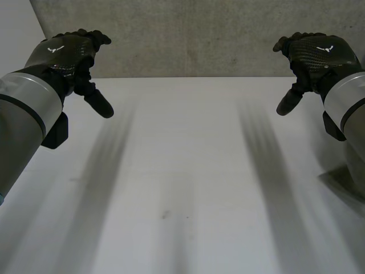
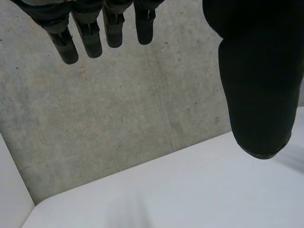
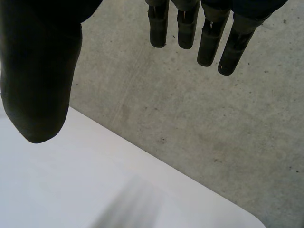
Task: Fold the towel.
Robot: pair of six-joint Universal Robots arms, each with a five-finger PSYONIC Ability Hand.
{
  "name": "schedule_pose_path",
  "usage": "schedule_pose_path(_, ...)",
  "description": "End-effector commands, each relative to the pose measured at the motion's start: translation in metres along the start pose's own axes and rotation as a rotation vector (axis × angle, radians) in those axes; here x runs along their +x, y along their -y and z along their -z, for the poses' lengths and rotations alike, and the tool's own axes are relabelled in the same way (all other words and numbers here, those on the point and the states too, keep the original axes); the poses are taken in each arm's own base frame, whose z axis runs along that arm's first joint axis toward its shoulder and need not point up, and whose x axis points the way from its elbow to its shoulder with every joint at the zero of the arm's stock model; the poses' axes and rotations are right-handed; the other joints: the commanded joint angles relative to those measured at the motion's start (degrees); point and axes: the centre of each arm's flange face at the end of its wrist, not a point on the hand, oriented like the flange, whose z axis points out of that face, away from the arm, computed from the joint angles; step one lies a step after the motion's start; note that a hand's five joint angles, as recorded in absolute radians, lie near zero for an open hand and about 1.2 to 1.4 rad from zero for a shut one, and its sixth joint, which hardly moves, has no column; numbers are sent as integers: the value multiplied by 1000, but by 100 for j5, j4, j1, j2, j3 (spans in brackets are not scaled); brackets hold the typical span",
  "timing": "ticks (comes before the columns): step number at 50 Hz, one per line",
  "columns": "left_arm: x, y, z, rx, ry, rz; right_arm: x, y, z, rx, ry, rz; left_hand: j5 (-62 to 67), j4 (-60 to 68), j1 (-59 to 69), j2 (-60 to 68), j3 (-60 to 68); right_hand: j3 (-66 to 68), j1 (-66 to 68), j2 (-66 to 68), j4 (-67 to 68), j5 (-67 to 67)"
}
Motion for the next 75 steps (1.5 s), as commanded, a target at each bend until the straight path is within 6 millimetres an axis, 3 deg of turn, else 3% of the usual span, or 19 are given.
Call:
schedule_pose_path(1,0,0,0,0,1,0,0,-2,0,-7,0,0,-143,49,38,63,50,-372,-265,-415,-473,-321)
schedule_pose_path(36,2,-4,0,-14,-26,-2,5,1,-2,3,-16,9,-143,49,38,63,50,-372,-265,-415,-473,-321)
schedule_pose_path(44,1,-4,-1,-12,-23,-2,9,3,-4,-6,-25,120,-143,49,38,63,50,-372,-265,-415,-473,-321)
schedule_pose_path(50,1,-4,-2,-14,-21,-4,19,-22,-10,-154,-25,291,-143,49,38,63,50,-372,-265,-415,-473,-321)
schedule_pose_path(52,1,-4,-2,-14,-21,-4,22,-45,-18,-260,-2,330,-143,49,38,63,50,-372,-265,-415,-473,-321)
schedule_pose_path(55,1,-4,-2,-14,-21,-4,27,-55,-24,-305,-3,337,-143,49,38,63,50,-372,-265,-415,-473,-321)
schedule_pose_path(57,0,-4,-2,-14,-20,-4,38,-83,-37,-397,-13,335,-143,49,38,63,50,-372,-265,-415,-473,-321)
schedule_pose_path(58,0,-4,-2,-12,-20,-3,38,-83,-37,-397,-13,335,-143,49,38,63,50,-372,-265,-415,-473,-321)
schedule_pose_path(59,0,-4,-2,-12,-20,-3,42,-96,-43,-435,-17,341,-143,49,38,63,50,-372,-265,-415,-473,-321)
schedule_pose_path(67,0,-5,-6,7,-19,0,39,-149,-60,-562,35,384,-143,49,38,63,50,-372,-265,-415,-473,-321)
schedule_pose_path(68,0,-6,-6,6,-19,0,39,-157,-62,-575,40,383,-143,49,38,63,50,451,558,408,350,502)
schedule_pose_path(71,1,-12,-8,-5,-19,-3,40,-163,-65,-580,36,383,-143,49,38,63,50,1133,1241,1090,1033,1184)
schedule_pose_path(72,1,-12,-8,-5,-19,-3,41,-166,-68,-578,33,384,-143,49,38,63,50,2033,2140,1989,1932,2084)
schedule_pose_path(73,2,-15,-8,-11,-21,-5,42,-166,-70,-562,26,384,-143,49,38,63,50,3840,3947,3797,3740,3891)
schedule_pose_path(74,2,-15,-8,-11,-22,-5,42,-166,-70,-562,26,384,-143,49,38,63,50,3858,3965,3815,3758,3909)
schedule_pose_path(75,4,-21,-8,-26,-29,-8,42,-162,-73,-531,16,384,-143,49,38,63,50,5907,6014,5863,5806,5958)
